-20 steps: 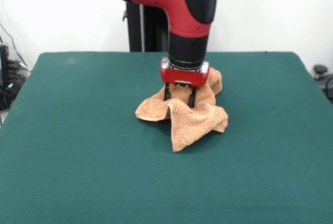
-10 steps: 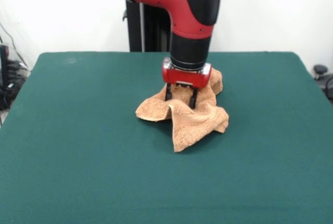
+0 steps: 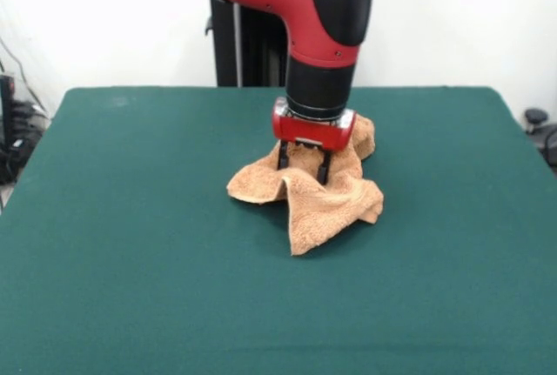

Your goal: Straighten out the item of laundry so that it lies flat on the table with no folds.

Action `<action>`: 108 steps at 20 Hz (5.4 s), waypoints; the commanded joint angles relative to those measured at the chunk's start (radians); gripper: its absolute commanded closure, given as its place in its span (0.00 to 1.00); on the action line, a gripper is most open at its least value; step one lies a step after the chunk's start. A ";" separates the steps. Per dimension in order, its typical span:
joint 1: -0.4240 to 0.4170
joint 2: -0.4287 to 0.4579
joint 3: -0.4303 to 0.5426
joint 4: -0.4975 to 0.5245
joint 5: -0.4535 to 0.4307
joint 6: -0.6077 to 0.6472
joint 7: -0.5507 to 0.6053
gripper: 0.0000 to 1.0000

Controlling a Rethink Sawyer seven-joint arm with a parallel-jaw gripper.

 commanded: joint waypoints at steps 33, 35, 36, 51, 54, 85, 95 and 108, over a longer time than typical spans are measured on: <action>0.279 0.139 0.043 -0.109 0.231 0.103 0.312 0.00; 0.277 0.137 0.051 -0.107 0.242 0.099 0.317 0.00; 0.276 0.137 0.056 -0.105 0.248 0.095 0.321 0.00; 0.312 0.049 0.012 -0.072 0.283 0.231 0.314 0.00; 0.317 0.016 -0.003 -0.060 0.276 0.272 0.310 0.00; 0.331 0.066 0.057 -0.093 0.363 0.158 0.347 0.00; 0.313 0.191 0.084 -0.219 0.426 0.082 0.349 0.00; 0.254 0.207 0.131 -0.188 0.367 -0.024 0.279 0.00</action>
